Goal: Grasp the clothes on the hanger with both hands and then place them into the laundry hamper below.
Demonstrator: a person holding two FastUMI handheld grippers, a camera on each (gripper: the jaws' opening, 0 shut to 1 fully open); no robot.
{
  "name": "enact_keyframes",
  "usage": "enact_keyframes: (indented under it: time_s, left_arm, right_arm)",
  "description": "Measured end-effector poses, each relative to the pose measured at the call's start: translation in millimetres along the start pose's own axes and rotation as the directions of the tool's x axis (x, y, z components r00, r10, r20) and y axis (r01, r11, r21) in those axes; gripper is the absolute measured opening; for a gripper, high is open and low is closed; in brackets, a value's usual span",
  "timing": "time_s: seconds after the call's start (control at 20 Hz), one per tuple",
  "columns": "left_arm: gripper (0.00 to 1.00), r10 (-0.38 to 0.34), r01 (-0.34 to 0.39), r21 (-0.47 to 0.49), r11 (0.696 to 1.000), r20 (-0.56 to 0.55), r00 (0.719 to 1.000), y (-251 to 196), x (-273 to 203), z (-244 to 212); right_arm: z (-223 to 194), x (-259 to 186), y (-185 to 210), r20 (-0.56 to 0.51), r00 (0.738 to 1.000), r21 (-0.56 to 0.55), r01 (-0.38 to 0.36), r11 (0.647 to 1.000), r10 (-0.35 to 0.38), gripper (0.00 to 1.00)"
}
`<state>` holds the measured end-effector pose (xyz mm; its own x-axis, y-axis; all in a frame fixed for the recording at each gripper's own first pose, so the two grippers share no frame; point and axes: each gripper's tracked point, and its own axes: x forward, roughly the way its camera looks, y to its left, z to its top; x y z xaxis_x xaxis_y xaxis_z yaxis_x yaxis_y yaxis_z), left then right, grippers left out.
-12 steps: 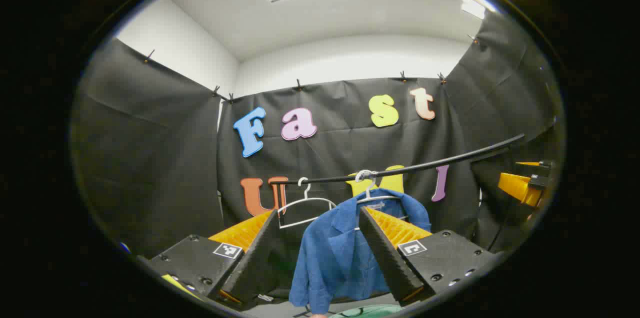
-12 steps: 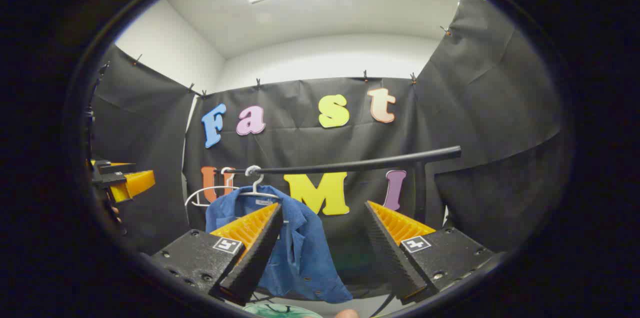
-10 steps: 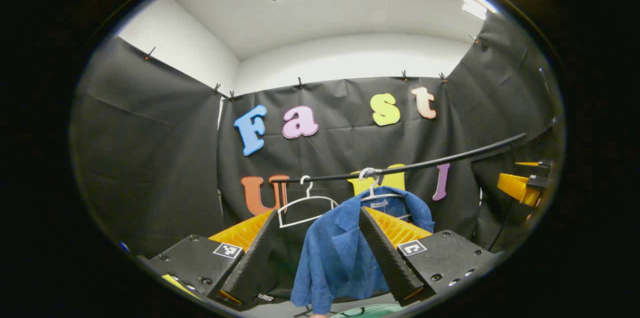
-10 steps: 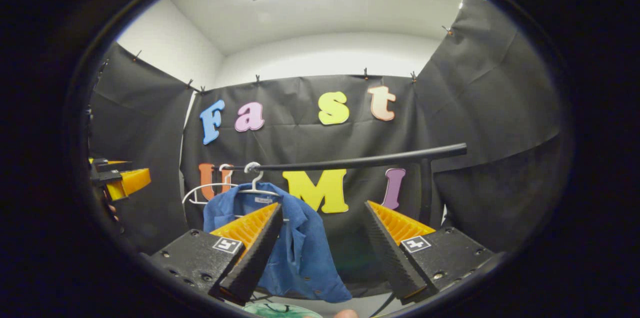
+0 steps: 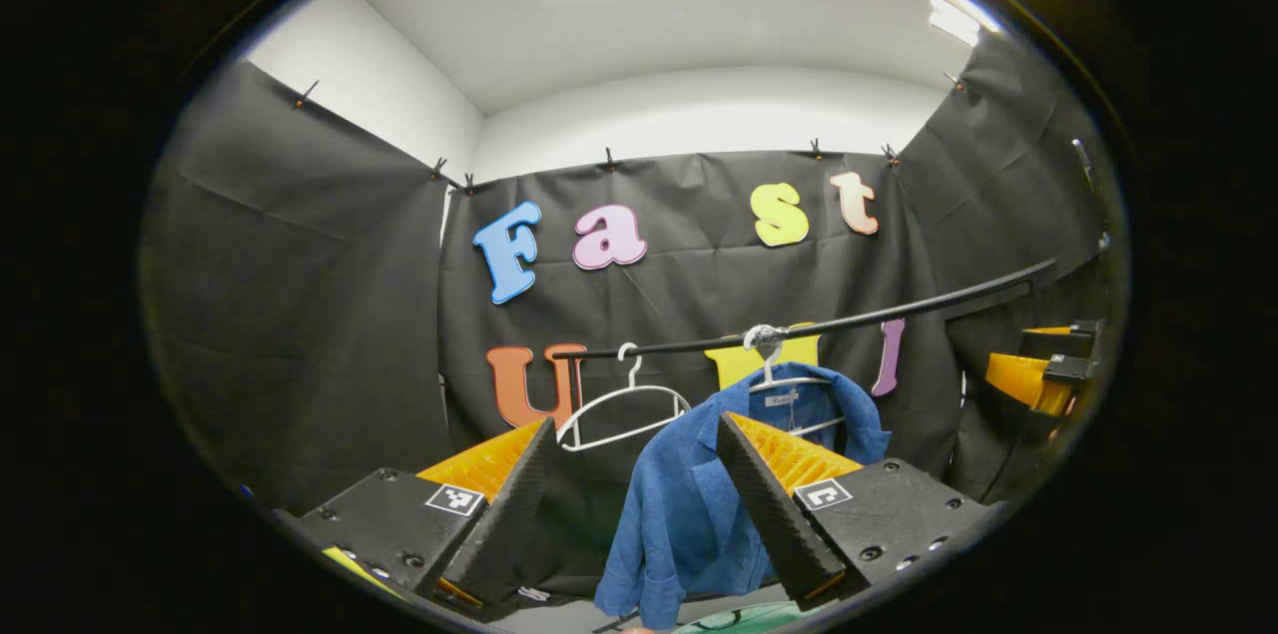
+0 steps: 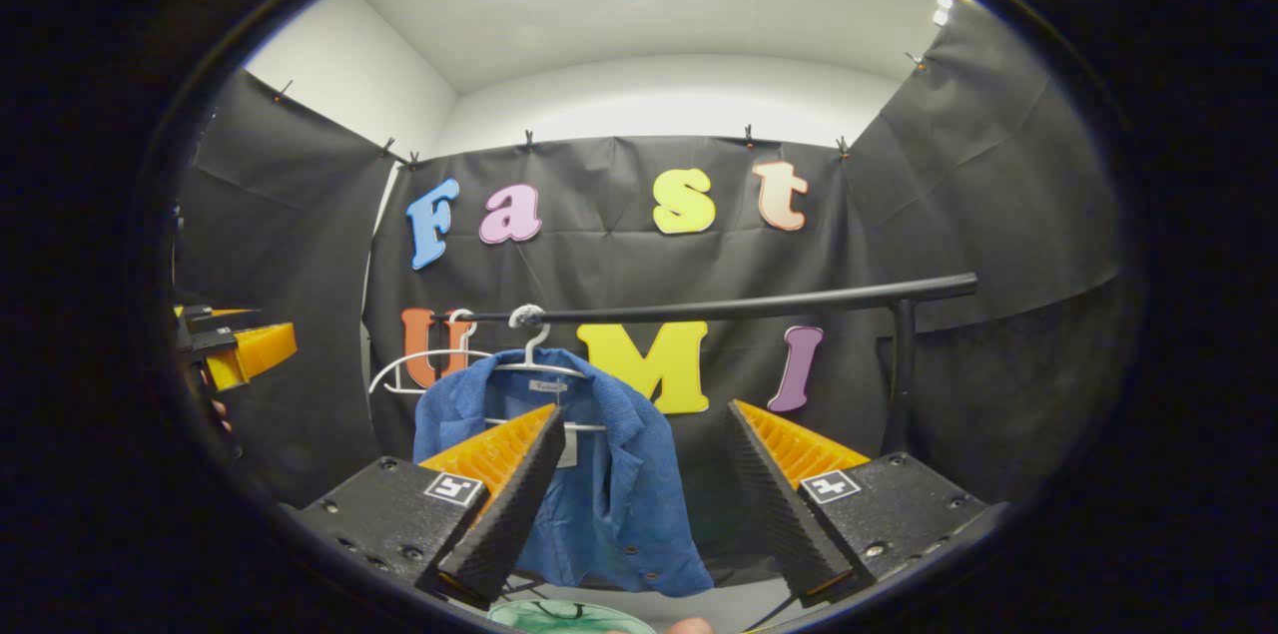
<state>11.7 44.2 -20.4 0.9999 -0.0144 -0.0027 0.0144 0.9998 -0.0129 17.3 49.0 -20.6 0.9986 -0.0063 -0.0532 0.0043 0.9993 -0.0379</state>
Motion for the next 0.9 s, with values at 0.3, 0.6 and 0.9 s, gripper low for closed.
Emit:
enact_keyframes:
  time_s: [0.3, 0.6, 0.9]
  left_arm:
    - [0.98, 0.005, -0.005, -0.02, 1.0, -0.01, 1.0, 10, 5, -19]
    - [0.98, -0.074, 0.074, -0.049, 0.996, -0.017, 0.997, 2, 20, -46]
    - [0.99, -0.229, 0.222, -0.084, 0.972, -0.094, 0.969, -34, 41, -88]
  right_arm:
    - [-16, 17, 13, -0.035, 0.999, -0.026, 0.033, 0.999, -0.034, 0.99]
    - [-40, 38, 31, -0.078, 0.991, -0.065, 0.1, 0.993, -0.105, 1.0]
    - [-68, 55, 39, -0.161, 0.975, -0.079, 0.143, 0.987, -0.154, 1.0]
